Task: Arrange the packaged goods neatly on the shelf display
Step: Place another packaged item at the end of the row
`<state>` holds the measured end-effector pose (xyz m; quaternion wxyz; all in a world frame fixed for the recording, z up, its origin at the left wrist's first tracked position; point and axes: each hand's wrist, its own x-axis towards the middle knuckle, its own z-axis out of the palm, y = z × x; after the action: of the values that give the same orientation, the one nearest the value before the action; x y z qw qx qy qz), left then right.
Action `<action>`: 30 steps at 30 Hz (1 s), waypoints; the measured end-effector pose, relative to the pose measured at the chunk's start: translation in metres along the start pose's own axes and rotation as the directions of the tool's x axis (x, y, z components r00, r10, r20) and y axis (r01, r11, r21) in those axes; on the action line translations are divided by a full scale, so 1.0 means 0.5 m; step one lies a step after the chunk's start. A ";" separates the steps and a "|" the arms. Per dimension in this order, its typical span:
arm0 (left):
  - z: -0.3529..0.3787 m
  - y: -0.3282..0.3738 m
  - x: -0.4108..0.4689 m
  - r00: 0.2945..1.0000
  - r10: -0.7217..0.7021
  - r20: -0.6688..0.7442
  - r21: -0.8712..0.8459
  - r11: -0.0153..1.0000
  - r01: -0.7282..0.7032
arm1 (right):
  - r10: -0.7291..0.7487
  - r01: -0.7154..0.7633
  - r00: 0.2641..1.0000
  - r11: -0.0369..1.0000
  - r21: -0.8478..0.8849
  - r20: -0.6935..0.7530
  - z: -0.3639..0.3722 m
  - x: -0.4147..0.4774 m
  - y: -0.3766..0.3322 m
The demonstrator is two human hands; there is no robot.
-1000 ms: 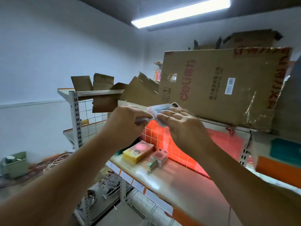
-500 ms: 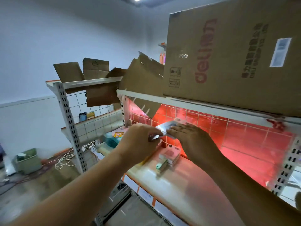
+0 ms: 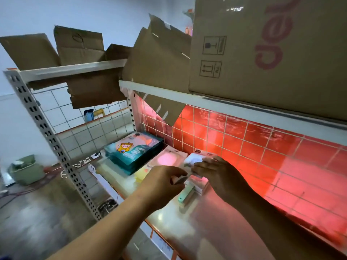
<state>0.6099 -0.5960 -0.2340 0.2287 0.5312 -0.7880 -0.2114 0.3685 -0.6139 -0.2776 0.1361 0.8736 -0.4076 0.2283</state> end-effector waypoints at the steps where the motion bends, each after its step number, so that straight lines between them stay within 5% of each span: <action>1: 0.008 -0.008 0.010 1.000 -0.016 0.006 -0.018 1.000 0.016 | 0.036 -0.036 0.999 0.999 0.023 0.006 -0.016 0.003 0.001; 7: 0.052 -0.055 0.059 0.997 -0.009 0.076 -0.003 1.000 0.009 | 0.171 -0.186 0.979 0.974 0.127 0.115 0.101 -0.016 0.024; 13: 0.107 -0.101 0.102 0.992 -0.032 0.123 -0.068 0.997 0.040 | 0.401 -0.442 0.890 0.875 0.196 0.216 0.120 -0.024 0.012; 19: 0.149 -0.109 0.116 0.988 0.028 0.150 -0.082 0.996 -0.016 | 0.482 -0.543 0.825 0.821 0.176 0.293 0.164 -0.040 0.020; 30: 0.196 -0.135 0.106 0.983 0.132 0.127 0.007 0.991 -0.134 | 0.452 -0.485 0.864 0.866 0.120 0.222 0.171 -0.048 0.017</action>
<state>0.5851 -0.6598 -0.3447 0.1880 0.4646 -0.8361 -0.2228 0.3733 -0.6399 -0.3628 -0.0385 0.7737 -0.5978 0.2060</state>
